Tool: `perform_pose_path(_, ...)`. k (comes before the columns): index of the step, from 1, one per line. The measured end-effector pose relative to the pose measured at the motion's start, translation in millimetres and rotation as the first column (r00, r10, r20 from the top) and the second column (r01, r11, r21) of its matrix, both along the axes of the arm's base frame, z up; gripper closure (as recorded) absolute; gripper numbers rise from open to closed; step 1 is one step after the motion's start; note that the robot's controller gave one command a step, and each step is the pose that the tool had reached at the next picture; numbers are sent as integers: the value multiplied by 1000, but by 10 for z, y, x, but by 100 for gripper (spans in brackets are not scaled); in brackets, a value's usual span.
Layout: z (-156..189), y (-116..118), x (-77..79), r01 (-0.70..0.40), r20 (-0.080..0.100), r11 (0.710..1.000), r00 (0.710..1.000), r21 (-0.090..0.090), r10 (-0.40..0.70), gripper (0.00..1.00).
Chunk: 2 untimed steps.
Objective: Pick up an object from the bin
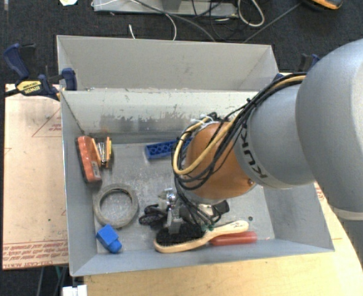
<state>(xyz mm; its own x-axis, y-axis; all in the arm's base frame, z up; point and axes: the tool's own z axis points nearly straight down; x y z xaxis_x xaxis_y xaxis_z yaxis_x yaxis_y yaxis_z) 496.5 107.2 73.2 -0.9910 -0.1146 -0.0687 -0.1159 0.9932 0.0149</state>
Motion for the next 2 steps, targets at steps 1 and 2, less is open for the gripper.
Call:
perform_pose_path(1, -1, -1, -3, 7, 2, 1000, 1000, 1, -7, 100)
perform_pose_path(2, -4, -50, -7, 5, 11, 1000, 1000, 7, -5, 100)
